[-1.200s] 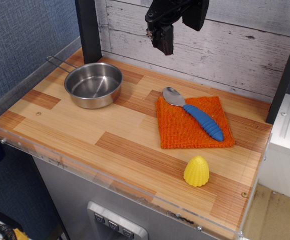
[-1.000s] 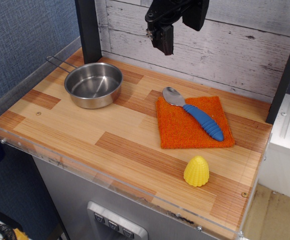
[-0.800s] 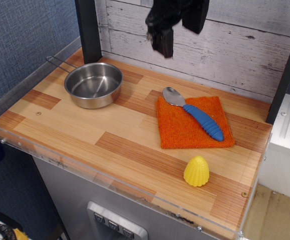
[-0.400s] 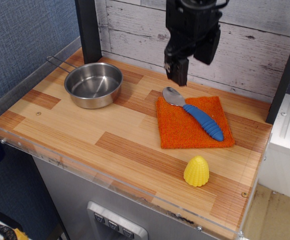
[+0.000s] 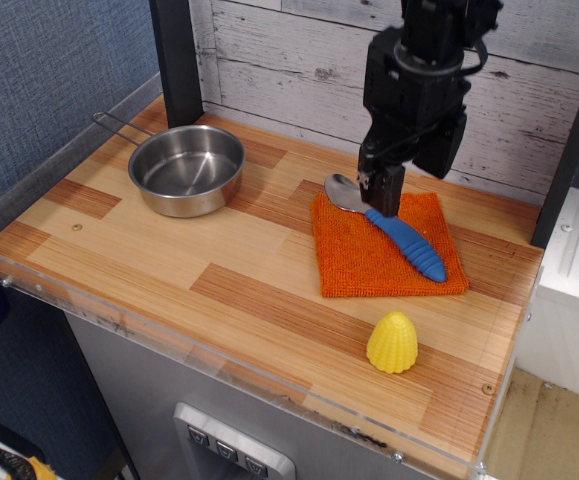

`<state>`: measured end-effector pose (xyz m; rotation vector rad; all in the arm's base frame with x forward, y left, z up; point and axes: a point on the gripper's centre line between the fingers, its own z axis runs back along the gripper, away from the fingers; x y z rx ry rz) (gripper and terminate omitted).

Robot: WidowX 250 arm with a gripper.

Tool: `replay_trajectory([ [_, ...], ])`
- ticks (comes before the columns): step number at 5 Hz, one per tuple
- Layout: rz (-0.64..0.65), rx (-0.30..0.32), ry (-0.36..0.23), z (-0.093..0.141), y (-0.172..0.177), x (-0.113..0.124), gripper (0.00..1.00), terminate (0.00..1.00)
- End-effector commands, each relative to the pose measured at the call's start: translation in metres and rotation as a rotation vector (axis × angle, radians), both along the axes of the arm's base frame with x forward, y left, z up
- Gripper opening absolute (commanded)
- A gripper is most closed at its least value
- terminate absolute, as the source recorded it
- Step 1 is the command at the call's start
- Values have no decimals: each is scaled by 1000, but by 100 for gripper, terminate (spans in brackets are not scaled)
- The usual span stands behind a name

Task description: Pick the spoon from the table cloth and put it one the side of the table.

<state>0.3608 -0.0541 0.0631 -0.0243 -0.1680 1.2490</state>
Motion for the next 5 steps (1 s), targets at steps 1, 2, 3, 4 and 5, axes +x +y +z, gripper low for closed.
replay_trajectory([
  [1, -57, -10, 11, -7, -2, 9, 100, 0],
  [2, -82, -5, 43, -19, 3, 9, 100, 0],
  [3, -105, -5, 67, -26, 4, 8, 100, 0],
  [4, -117, -7, 79, -30, 5, 6, 100, 0],
  [5, -111, -11, 74, -31, 6, 5, 0, 0],
])
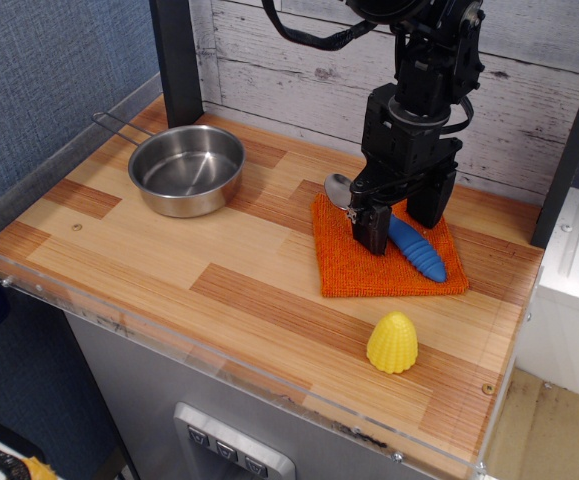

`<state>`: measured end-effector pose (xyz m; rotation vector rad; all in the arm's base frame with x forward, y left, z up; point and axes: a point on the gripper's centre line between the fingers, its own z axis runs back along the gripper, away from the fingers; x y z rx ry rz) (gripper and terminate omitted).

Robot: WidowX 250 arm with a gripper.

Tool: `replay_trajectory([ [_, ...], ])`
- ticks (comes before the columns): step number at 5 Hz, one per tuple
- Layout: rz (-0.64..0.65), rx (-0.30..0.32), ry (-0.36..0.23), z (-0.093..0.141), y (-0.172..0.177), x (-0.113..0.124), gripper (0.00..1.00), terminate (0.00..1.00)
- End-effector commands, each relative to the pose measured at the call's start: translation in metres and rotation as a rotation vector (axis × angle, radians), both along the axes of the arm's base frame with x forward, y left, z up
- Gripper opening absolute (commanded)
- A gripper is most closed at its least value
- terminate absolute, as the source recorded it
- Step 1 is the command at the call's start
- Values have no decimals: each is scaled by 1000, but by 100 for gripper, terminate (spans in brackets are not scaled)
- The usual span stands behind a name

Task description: Pick the spoon from the table cloth and put it one the side of the table.

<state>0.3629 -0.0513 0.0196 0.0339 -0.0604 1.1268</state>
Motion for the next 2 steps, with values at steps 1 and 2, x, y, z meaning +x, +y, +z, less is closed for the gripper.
replay_trajectory([
  [1, 10, -12, -44, 13, 3, 3, 0, 0],
  [2, 12, -12, -42, 14, 3, 1, 0, 0],
])
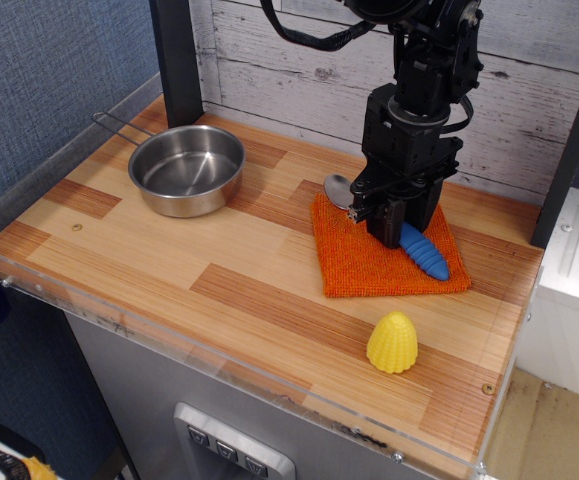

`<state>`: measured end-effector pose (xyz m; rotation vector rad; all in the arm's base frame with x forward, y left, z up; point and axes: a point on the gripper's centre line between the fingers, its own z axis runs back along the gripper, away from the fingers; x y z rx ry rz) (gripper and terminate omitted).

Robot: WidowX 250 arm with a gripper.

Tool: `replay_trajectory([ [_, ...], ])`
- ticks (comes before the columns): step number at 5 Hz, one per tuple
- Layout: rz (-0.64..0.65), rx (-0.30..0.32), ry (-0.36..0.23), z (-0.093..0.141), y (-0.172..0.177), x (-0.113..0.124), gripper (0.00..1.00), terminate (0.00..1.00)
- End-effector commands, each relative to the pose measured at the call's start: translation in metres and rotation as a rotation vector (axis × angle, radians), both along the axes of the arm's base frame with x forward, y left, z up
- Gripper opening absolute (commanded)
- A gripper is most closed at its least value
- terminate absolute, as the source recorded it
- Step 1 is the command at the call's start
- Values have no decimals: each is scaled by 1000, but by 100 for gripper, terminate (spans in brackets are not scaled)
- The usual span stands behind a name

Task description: Pick the spoon from the table cloth and put it one the side of the table.

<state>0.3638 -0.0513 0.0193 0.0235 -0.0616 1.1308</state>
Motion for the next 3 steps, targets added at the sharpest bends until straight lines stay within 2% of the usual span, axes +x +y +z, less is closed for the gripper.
replay_trajectory([
  [1, 1, -4, -36, 17, 2, 1, 0, 0],
  [3, -14, -34, -112, 55, -14, 15, 0, 0],
])
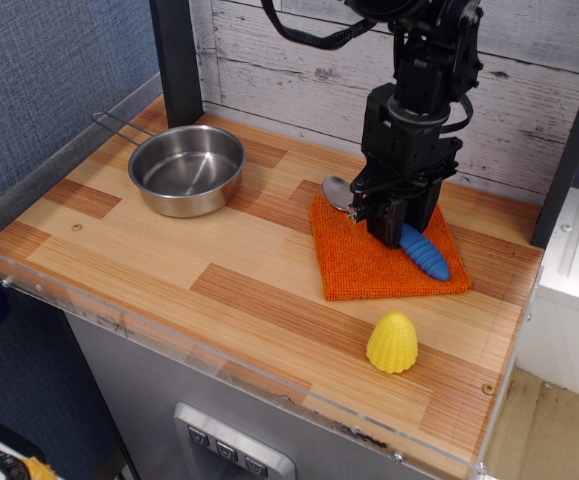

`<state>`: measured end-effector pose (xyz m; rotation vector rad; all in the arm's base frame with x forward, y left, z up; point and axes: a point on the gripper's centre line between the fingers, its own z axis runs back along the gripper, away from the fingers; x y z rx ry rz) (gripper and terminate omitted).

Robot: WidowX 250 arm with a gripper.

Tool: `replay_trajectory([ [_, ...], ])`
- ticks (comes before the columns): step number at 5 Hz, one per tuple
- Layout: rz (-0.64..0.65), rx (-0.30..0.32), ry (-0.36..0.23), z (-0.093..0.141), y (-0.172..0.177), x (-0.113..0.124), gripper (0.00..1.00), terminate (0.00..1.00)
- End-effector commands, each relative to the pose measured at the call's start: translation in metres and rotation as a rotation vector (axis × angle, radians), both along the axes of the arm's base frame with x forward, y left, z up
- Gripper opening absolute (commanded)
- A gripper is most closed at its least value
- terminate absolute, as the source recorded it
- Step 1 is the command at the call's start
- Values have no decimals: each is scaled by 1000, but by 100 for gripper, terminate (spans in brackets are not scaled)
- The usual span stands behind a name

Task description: Pick the spoon from the table cloth and put it one the side of the table.

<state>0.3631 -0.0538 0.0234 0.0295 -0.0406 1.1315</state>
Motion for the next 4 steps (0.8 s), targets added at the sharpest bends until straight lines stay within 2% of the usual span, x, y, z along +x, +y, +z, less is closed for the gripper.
replay_trajectory([
  [1, -4, -27, -168, 69, -13, 13, 0, 0],
  [2, 27, -27, -194, 85, -6, 1, 0, 0],
  [4, 117, 3, -208, 114, 30, -43, 0, 0],
])
